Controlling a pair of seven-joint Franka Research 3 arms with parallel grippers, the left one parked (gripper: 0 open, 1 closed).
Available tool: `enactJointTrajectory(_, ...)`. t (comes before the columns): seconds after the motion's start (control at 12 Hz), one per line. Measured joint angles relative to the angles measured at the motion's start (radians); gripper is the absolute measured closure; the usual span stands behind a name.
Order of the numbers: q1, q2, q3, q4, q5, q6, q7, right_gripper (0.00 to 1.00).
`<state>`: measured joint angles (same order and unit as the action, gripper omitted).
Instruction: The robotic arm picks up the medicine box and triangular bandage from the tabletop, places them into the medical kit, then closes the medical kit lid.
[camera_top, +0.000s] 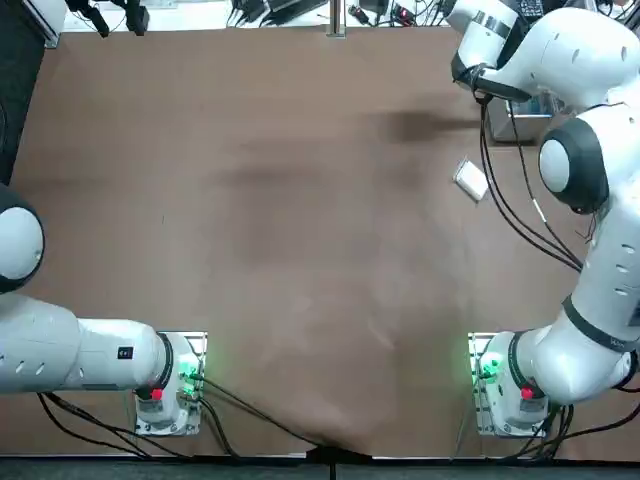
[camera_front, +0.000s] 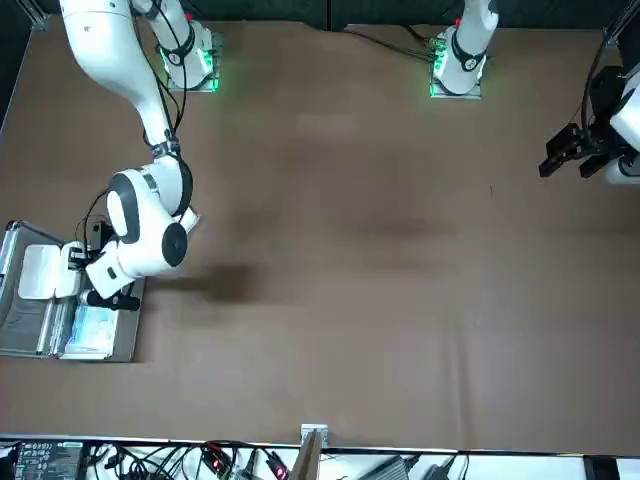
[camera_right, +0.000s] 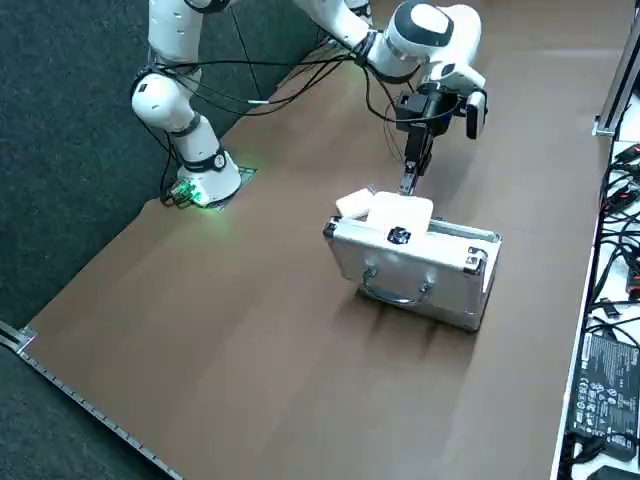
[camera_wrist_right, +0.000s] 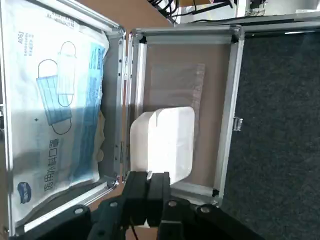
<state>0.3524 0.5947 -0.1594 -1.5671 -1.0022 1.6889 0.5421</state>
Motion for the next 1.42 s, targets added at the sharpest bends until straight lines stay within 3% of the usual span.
enactJointTrajectory(1.0, -0.025, 0.061, 0.000, -0.001, 0.004, 0.048, 0.003, 0.95)
enactJointTrajectory(1.42, -0.028, 0.070, 0.001, -0.001, 0.076, 0.090, 0.003, 0.95)
